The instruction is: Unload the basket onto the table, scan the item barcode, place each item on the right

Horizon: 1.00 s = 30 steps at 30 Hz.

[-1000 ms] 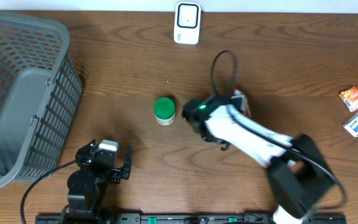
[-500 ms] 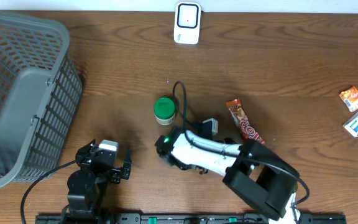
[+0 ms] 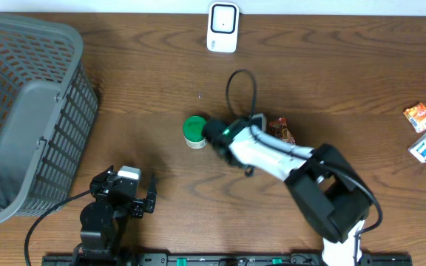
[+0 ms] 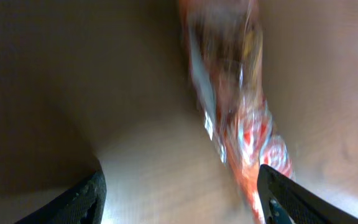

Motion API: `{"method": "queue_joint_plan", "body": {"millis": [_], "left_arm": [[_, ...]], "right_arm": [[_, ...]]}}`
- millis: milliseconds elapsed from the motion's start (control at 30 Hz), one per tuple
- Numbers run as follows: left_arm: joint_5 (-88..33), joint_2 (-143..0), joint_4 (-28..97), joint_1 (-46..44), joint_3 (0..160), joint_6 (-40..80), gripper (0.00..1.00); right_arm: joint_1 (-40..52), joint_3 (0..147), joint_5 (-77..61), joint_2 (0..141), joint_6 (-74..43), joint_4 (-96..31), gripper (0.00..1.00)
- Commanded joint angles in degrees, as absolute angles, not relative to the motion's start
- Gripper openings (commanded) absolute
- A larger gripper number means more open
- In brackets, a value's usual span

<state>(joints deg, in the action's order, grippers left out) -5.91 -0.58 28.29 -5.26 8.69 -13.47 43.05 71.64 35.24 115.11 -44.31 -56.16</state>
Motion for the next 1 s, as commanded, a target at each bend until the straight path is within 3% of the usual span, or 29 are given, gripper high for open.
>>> {"method": "queue_joint_plan", "body": {"millis": [0, 233, 333, 367, 400, 433, 633, 967], "left_arm": [[-6.4, -0.2, 29.1, -5.1, 8.0, -13.0, 0.98], [-6.5, -0.2, 29.1, -5.1, 8.0, -13.0, 0.98], [-6.4, -0.2, 29.1, -5.1, 8.0, -13.0, 0.98], [-6.4, -0.2, 29.1, -5.1, 8.0, -13.0, 0.98], [-6.4, -0.2, 29.1, -5.1, 8.0, -13.0, 0.98], [-6.4, -0.2, 29.1, -5.1, 8.0, -13.0, 0.98], [-6.4, -0.2, 29.1, -5.1, 8.0, -13.0, 0.98], [-6.4, -0.2, 29.1, -5.1, 8.0, -13.0, 0.98]], "right_arm": [[37.4, 72.0, 35.7, 114.7, -35.5, -51.3, 0.73], [31.1, 72.0, 34.0, 114.8, -30.2, -43.1, 0.67], [30.7, 72.0, 33.7, 115.5, -29.5, -40.8, 0.44], [30.7, 72.0, 32.6, 116.4, -29.5, -39.8, 0.21], [30.7, 72.0, 31.8, 116.8, -29.6, -39.4, 0.04], [30.7, 72.0, 31.3, 117.3, -30.0, -39.2, 0.01], [30.6, 74.7, 18.8, 114.9, -30.5, -40.5, 0.01], [25.3, 80.8, -31.3, 101.1, -19.2, -43.6, 0.01]]}}
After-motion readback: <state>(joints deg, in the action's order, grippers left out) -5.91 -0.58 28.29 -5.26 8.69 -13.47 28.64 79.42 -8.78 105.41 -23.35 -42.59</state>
